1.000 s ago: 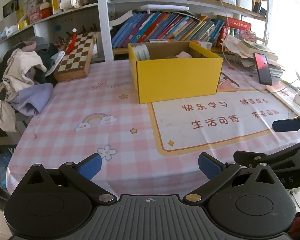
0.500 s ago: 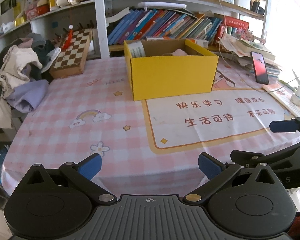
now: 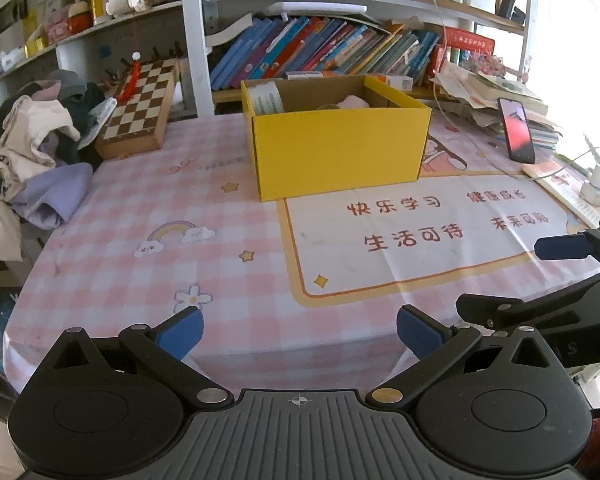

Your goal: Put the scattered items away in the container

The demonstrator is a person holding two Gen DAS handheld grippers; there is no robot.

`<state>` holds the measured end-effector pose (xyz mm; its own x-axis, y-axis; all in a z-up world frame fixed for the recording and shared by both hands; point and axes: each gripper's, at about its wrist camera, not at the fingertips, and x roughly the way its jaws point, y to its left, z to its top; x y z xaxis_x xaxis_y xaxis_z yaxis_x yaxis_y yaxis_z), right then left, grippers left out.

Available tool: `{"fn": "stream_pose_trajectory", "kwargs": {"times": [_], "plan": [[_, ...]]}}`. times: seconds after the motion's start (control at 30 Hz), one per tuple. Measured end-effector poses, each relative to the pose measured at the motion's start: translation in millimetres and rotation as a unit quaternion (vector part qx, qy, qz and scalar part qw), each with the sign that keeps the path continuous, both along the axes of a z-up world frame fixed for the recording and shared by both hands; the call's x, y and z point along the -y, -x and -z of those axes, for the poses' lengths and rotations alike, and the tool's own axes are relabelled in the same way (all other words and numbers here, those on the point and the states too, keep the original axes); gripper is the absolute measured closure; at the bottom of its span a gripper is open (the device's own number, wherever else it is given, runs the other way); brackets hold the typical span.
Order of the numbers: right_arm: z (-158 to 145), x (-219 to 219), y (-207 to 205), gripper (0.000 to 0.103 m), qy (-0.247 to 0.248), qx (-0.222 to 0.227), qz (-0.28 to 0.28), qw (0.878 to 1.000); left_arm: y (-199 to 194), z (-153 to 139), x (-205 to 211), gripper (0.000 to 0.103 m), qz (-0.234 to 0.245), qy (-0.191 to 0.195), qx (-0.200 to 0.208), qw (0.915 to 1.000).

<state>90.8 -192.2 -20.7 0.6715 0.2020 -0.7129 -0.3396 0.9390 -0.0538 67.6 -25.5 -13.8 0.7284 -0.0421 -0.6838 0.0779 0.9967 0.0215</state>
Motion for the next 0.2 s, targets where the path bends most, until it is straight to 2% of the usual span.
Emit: {"fn": "stream_pose_trajectory", "kwargs": {"times": [0.2], "plan": [[-2.1, 2.1, -7.1, 0.002, -0.004, 0.001, -0.005, 1.0, -5.0, -3.9, 1.9, 0.0, 0.001, 0.0, 0.01, 1.0]]}}
